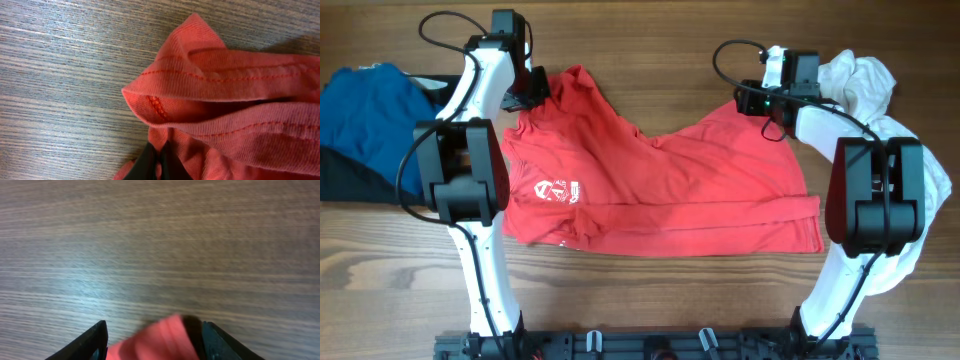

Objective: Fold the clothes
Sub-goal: 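Pull the top edge down toward the bottom with both grippers, folding in half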

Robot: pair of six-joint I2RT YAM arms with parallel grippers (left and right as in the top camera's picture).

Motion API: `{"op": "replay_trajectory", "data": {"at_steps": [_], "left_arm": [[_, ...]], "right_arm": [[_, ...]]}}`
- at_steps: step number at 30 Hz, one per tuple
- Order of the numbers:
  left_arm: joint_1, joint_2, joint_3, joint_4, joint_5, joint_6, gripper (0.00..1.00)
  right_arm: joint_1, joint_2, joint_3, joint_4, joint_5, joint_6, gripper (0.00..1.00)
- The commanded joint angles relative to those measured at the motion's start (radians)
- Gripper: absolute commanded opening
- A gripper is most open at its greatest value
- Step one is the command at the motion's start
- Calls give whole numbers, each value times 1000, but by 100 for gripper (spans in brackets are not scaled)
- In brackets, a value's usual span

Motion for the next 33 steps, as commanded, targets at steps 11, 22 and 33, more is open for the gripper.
{"op": "replay_trajectory", "data": {"at_steps": [11,22,33], "left_arm": [[-11,41,-5,-14,35,-2,4],[92,-122,-4,-19,64,-11,4],[158,-222,-4,-87,154,-10,4]], "right_arm": [[10,51,14,-58,178,75,4],[-102,-178,26,-216,250,68,4],[-124,-233,26,-358,254,68,4]]}}
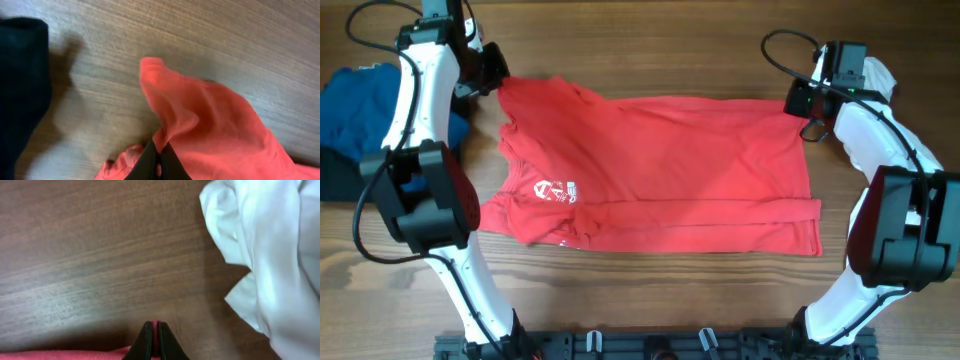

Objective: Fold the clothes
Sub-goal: 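Pull the top edge down toward the bottom with both grippers, folding in half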

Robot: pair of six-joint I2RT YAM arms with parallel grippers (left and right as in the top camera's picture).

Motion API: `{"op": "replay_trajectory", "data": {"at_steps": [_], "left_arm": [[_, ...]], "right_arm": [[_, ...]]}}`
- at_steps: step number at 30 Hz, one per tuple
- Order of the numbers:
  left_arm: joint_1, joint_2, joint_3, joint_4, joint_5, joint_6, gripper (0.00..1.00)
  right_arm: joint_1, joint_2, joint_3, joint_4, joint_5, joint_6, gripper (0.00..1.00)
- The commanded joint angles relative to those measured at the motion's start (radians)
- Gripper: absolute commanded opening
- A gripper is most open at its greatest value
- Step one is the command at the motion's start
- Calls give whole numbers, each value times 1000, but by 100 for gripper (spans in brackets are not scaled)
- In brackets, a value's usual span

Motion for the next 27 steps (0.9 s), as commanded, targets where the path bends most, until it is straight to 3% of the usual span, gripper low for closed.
{"op": "replay_trajectory", "data": {"at_steps": [1,11,13,19,27], "left_arm": [[11,-30,-3,-29,15,-5,4],[61,-133,-3,-71,97,-2,4],[61,-136,-3,-158,163,-2,4],[61,-136,-3,-444,172,12,4],[62,-137,-3,-699,206,164,4]], "right_arm": [[-11,-55,2,-40,25,1,4],[-75,-112,78,-161,6,1,4],[-75,-142,78,-216,-7,-3,4],[-76,-227,78,-377,-74,-26,4],[-76,-249,78,-629,-73,-26,4]]}}
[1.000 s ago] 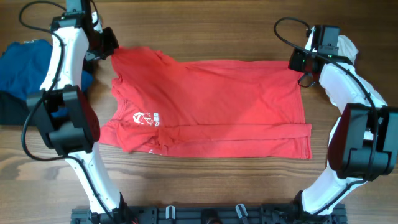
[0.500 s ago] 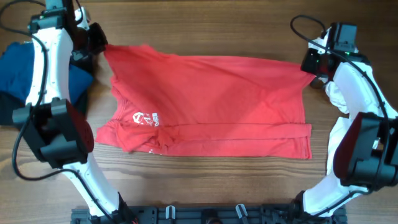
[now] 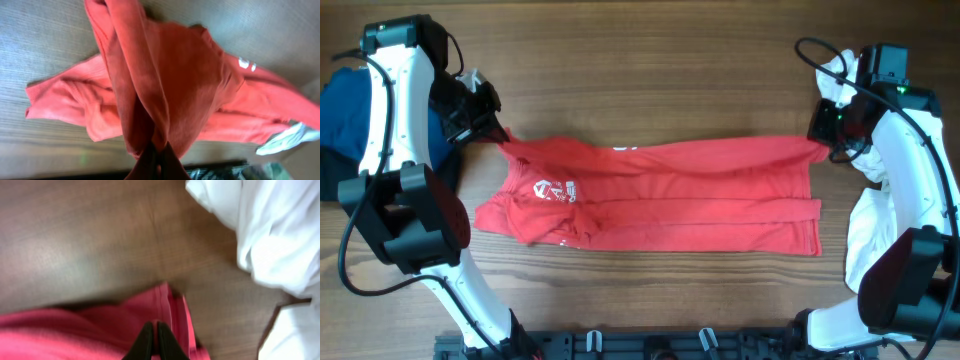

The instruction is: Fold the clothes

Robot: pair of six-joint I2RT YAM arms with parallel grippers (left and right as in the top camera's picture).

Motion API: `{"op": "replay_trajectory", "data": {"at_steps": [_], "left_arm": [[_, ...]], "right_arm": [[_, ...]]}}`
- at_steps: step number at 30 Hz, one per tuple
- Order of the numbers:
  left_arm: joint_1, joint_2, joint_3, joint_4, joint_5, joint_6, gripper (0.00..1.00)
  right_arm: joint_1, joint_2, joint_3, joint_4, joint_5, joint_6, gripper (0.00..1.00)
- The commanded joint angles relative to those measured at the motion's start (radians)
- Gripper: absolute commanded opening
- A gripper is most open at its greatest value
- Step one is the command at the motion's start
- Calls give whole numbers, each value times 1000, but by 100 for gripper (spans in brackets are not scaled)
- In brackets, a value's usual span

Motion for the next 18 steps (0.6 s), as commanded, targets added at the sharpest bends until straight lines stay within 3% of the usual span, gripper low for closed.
{"op": "replay_trajectory", "data": {"at_steps": [1,16,18], "left_arm": [[10,-27,-9,-58,17,93,4],[21,-254,-254,-45,-34,80,4],[20,-291,-308,-18,-41,58,4]], "right_arm": [[-10,-21,17,-91,-10,-14,5],[-10,-21,6,-367,27,-40,5],[-10,-21,-25,-366,108,10,4]]}}
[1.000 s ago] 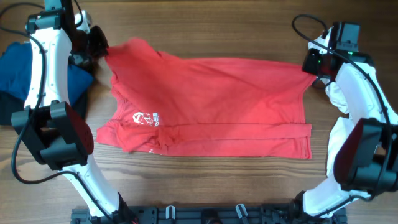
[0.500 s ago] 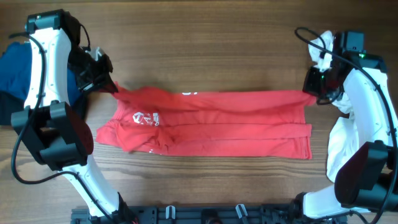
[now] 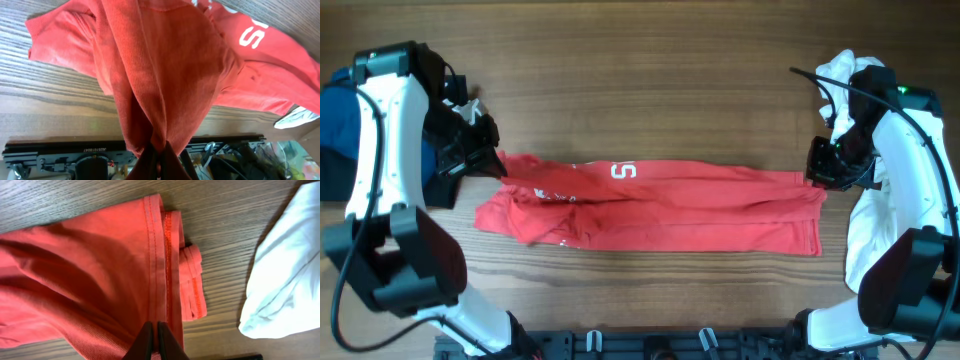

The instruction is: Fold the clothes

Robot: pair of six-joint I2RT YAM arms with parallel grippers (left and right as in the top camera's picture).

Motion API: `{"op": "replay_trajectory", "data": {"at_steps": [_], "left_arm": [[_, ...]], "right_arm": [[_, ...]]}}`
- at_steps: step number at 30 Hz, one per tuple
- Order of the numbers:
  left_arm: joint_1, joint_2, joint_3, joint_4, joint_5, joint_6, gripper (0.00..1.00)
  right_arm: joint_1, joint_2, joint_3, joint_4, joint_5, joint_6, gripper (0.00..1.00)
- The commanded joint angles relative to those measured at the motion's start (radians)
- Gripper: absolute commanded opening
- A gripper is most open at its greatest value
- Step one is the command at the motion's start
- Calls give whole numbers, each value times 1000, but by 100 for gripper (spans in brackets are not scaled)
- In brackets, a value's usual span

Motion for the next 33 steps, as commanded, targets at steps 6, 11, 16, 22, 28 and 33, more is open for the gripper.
{"op": "replay_trajectory", "data": {"at_steps": [6,11,16,22,28,33], "left_arm": [[8,-71,-226,188,-222,-203,4],[9,-71,-329,270,-246,-222,4],[44,-71,-343,300,-344,-315,4],[55,-71,-343,321,-357,-337,4],[53,-71,-343,315,-354,-337,4],[53,-71,-343,282,-339,-325,8]], "right_arm": [[-10,-21,-93,48,204,163,4],[-10,-21,-116,58,211,163,5],[-18,-21,-144,84,282,221,5],[-18,-19,-178,125,144,125,9],[-18,-18,-196,129,113,106,14],[-18,-18,-196,129,127,109,29]]}}
